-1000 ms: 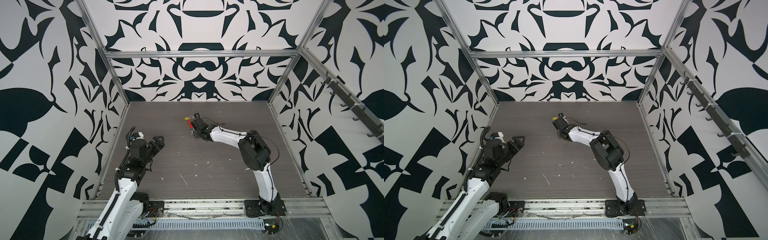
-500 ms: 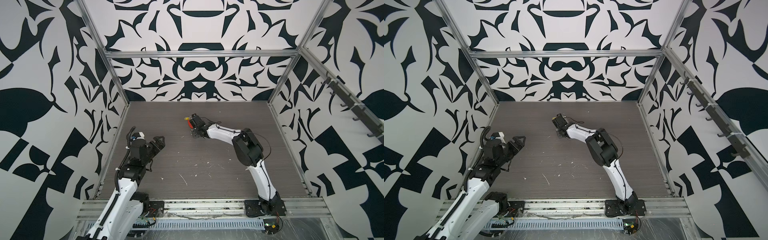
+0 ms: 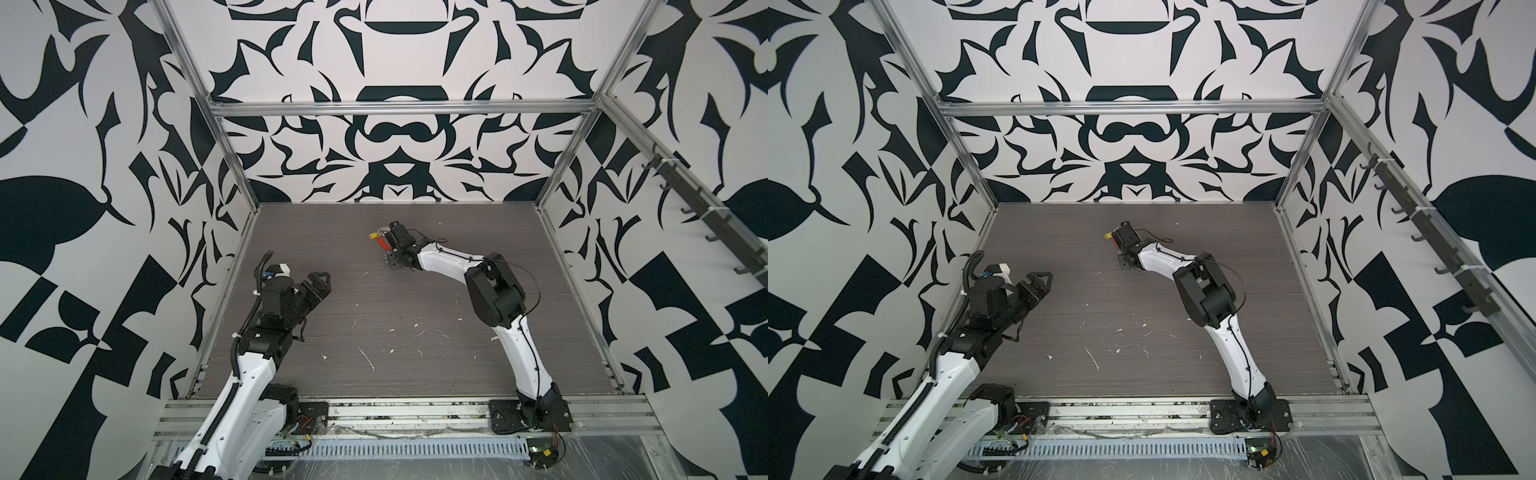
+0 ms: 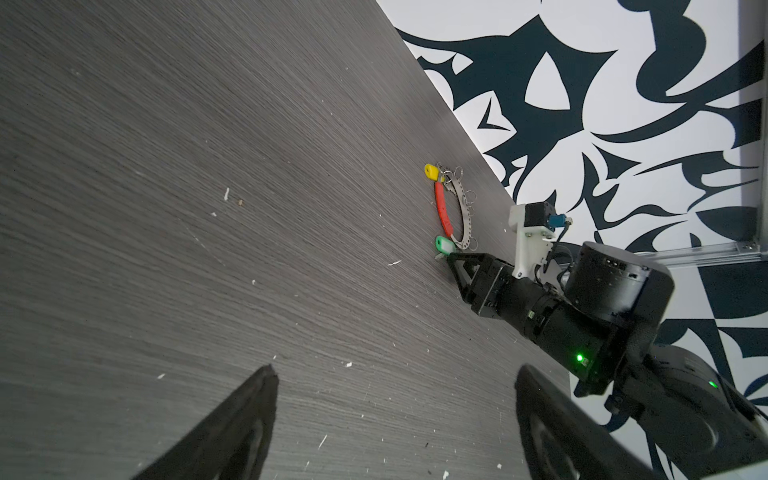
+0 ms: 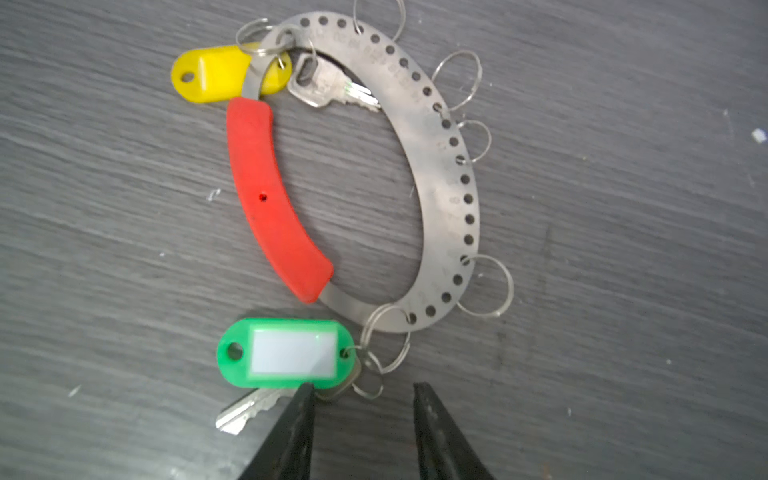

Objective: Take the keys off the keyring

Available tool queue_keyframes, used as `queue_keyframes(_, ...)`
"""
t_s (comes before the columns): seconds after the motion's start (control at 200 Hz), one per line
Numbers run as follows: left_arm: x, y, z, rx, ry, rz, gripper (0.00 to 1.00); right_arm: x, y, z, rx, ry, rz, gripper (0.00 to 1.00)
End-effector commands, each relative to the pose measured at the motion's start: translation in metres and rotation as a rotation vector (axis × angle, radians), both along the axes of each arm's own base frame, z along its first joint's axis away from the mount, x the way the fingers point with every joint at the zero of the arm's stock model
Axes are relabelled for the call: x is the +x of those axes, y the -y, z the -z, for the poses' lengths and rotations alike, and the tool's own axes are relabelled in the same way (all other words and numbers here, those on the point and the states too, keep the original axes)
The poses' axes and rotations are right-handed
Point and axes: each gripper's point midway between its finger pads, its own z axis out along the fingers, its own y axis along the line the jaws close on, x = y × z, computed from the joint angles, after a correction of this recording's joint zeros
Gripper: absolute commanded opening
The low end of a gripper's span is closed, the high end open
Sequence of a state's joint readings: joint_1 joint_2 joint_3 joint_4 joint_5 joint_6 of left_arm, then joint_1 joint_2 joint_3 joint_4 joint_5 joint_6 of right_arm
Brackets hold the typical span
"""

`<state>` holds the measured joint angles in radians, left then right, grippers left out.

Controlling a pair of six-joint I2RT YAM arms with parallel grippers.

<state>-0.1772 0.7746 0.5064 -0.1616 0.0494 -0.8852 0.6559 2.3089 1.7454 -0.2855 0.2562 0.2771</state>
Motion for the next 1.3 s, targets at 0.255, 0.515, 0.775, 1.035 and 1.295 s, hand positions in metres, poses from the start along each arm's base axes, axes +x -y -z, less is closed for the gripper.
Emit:
queue_keyframes(0.255,0.000,0.005,-0.017,-0.005,0.032,0.029,0.92,0.023,-0.045,-0.064,0.273,0.091,-0.093,0.51)
queue_keyframes(0.515,-0.001,0.006,-0.019,-0.008,0.039,0.037,0.92,0.054,-0.048,-0.045,0.347,0.050,-0.074,0.51)
queue_keyframes(0.775,-0.002,0.005,-0.017,-0.004,0.039,0.032,0.92,0.049,-0.038,-0.020,0.341,-0.029,-0.012,0.51)
queue_keyframes(1.035,-0.003,0.005,-0.019,-0.013,0.050,0.030,0.93,-0.029,-0.011,-0.003,0.280,-0.148,0.000,0.49)
queue_keyframes(1.295,-0.005,0.009,-0.017,-0.045,0.046,0.043,0.93,-0.128,0.018,0.006,0.224,-0.206,-0.043,0.46)
